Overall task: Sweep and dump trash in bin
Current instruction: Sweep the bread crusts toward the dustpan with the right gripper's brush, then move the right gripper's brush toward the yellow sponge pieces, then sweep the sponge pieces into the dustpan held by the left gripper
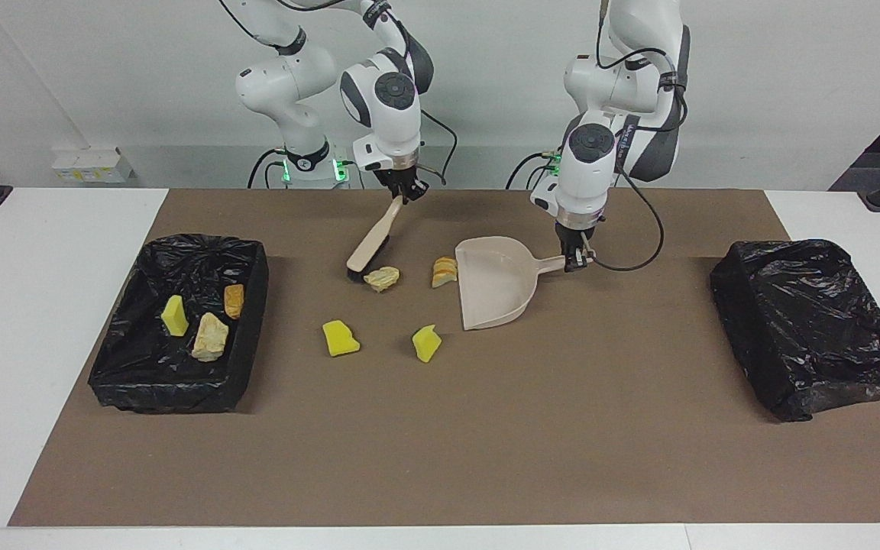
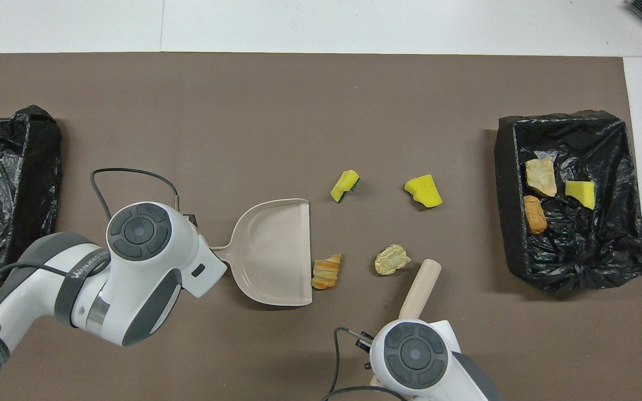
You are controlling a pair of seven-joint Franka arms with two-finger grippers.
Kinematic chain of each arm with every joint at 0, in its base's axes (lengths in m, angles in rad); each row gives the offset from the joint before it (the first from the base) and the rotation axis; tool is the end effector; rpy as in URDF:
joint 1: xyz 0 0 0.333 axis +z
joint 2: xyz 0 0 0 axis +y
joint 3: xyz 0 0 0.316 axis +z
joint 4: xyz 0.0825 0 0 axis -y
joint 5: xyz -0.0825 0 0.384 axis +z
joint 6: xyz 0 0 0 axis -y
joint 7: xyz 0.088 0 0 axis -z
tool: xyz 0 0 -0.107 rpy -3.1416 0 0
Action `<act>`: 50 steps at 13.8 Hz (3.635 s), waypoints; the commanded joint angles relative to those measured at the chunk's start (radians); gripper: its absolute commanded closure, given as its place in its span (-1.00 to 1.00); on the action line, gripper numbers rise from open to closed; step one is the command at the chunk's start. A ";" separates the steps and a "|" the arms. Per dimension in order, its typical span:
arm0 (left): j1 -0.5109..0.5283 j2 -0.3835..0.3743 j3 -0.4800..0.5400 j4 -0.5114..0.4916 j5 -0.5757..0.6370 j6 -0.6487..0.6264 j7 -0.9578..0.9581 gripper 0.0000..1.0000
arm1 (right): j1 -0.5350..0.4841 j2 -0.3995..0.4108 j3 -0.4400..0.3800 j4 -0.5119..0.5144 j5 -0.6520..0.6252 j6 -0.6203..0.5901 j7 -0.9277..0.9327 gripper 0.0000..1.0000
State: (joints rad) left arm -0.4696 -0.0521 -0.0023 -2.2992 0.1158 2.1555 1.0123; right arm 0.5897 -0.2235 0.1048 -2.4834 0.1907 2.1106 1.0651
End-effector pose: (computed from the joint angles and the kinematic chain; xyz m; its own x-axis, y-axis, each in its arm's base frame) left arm 0.4431 -0.2209 0.3625 0.0160 -0.9918 -0.1265 -0.9993 -0.0202 0.0322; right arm 0.3258 0.2822 0.3600 0.8663 -0.4649 -0.1829 -0.4590 -0.8852 0.0757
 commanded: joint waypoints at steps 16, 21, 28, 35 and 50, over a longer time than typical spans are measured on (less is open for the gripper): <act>0.012 -0.005 0.007 -0.059 0.010 0.116 -0.003 1.00 | 0.194 0.177 0.009 0.296 0.156 0.057 -0.096 1.00; 0.084 0.037 0.008 -0.008 -0.034 0.129 0.029 1.00 | 0.121 0.184 0.001 0.322 0.074 0.045 -0.246 1.00; 0.147 0.119 0.011 0.189 -0.047 0.022 0.029 1.00 | -0.102 0.182 0.001 0.383 -0.153 -0.133 -0.459 1.00; 0.166 0.239 0.018 0.365 -0.005 -0.074 -0.024 1.00 | -0.313 0.196 0.001 0.341 -0.297 -0.127 -0.773 1.00; -0.020 0.373 0.013 0.511 0.091 -0.214 -0.147 1.00 | -0.463 0.268 0.007 0.291 -0.343 -0.049 -0.906 1.00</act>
State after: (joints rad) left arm -0.4609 0.3274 0.0026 -1.7637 0.1799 1.9508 0.8939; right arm 0.1066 0.0112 0.1044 -2.1983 -0.2023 2.0282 0.1322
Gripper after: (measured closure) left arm 0.687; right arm 0.736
